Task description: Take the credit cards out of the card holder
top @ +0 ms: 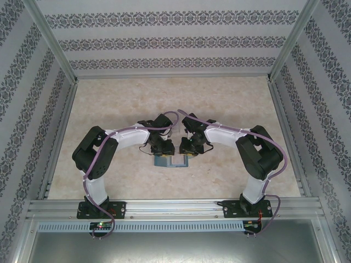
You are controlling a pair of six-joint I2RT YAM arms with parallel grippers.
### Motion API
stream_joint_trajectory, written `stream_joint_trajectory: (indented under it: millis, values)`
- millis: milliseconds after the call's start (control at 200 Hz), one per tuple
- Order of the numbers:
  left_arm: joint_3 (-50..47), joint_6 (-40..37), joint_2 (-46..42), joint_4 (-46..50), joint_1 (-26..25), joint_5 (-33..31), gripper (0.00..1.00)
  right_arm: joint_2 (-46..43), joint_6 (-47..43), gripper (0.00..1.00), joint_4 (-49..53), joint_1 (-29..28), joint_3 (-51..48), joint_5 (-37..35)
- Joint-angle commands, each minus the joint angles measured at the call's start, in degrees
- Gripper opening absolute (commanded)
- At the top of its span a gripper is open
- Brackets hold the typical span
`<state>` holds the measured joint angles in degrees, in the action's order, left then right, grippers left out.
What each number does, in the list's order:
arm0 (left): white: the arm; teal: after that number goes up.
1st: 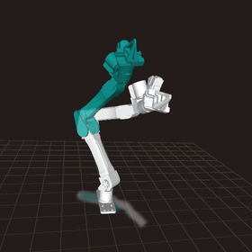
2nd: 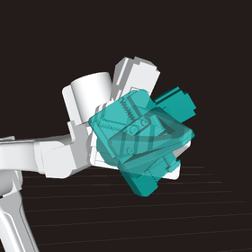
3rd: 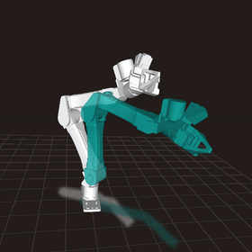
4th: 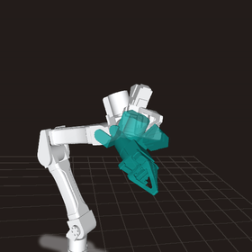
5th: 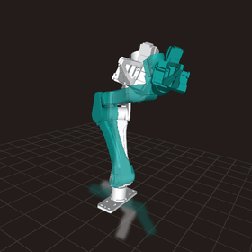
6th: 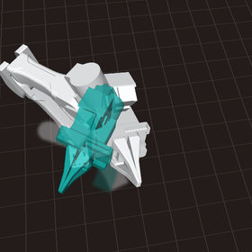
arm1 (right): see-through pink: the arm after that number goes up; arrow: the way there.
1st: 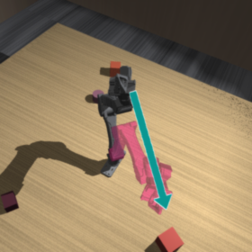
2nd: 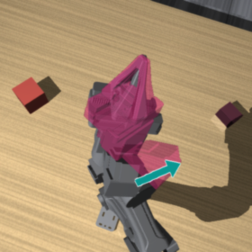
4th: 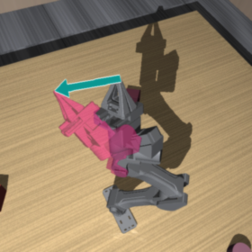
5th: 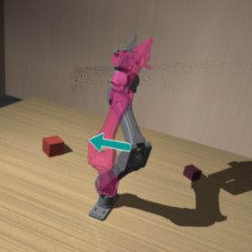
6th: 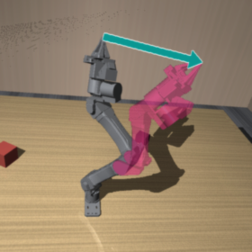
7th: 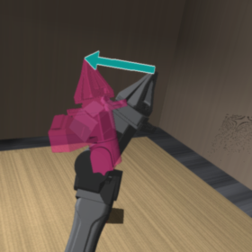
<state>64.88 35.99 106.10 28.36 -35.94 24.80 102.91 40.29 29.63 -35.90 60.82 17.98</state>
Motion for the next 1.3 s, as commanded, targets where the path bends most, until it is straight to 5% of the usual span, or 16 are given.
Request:
stream_joint_trajectory:
  millis: [0,709,1294]
  values:
    - [1.1,-1.4,2.2,2.7,-0.5,-1.3,0.25,1.9,-0.8,0.29,2.4,-0.7,-0.2,-2.2]
    - [4.6,-4.0,4.6,12.3,-2.5,-13.1,0.25,1.7,-0.6,0.33,2.8,-0.4,-0.5,-2.4]
    - [5.1,-3.1,-0.4,11.7,-2.5,-13.3,0.21,1.7,-0.7,0.27,2.7,0.0,-0.9,-2.3]
